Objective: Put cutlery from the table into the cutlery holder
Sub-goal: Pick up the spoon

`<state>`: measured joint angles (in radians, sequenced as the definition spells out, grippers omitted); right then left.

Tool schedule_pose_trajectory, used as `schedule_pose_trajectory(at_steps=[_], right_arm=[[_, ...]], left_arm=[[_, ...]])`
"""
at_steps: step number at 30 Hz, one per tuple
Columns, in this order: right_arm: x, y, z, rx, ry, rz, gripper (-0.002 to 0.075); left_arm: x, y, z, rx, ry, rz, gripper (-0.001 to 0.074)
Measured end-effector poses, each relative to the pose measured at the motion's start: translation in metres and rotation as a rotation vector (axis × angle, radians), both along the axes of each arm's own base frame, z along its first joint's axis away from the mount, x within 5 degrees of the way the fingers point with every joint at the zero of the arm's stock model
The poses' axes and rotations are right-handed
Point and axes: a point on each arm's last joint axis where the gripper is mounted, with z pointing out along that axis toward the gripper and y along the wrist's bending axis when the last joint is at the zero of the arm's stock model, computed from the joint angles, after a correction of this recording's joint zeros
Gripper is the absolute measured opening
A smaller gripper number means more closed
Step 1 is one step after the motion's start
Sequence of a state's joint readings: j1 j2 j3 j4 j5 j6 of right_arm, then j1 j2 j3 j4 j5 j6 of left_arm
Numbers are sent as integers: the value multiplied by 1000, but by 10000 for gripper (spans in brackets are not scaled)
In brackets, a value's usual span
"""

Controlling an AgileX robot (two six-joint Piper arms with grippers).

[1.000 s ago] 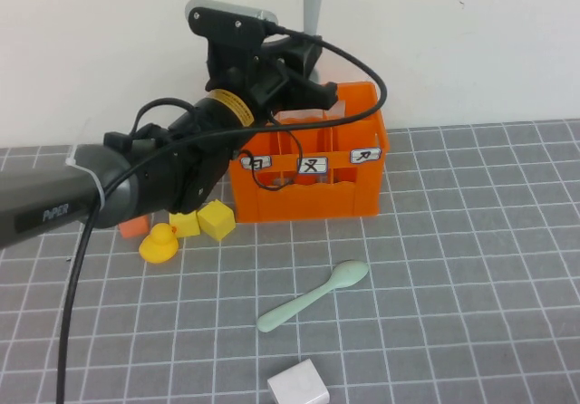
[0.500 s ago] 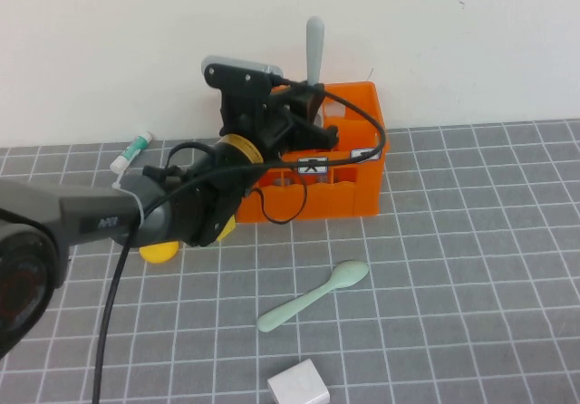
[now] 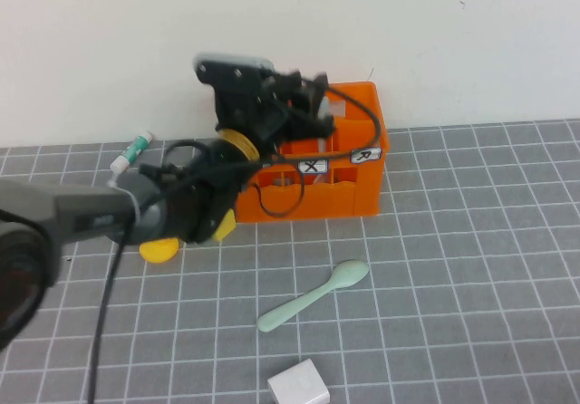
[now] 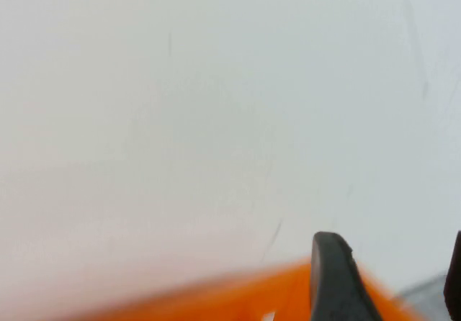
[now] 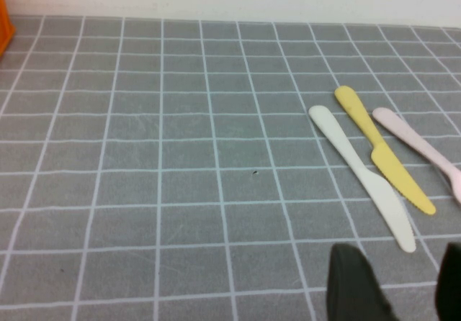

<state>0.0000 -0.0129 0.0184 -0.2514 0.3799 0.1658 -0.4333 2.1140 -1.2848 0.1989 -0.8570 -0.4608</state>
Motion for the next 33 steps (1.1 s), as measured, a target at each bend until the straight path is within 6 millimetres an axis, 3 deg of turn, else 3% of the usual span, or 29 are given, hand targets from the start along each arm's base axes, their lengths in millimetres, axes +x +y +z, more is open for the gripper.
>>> schedule_pose_trajectory(at_steps=[6, 11, 15, 21, 27, 33], right_arm=[[0, 0, 0, 0, 0, 0, 256], [0, 0, 0, 0, 0, 0, 256], [0, 0, 0, 0, 0, 0, 256], [0, 0, 0, 0, 1, 0, 256], [0, 0, 0, 0, 1, 0, 256], [0, 0, 0, 0, 1, 0, 256]], left_arm=[[-15, 8, 59, 14, -35, -98, 262], [-46, 10, 94, 336, -8, -245, 59], [-68, 11, 101, 480, 41, -408, 13], [-82, 21, 95, 468, 164, -628, 2], [-76, 37, 108, 485, 147, -506, 1], [-64, 68, 135, 542, 83, -69, 1]])
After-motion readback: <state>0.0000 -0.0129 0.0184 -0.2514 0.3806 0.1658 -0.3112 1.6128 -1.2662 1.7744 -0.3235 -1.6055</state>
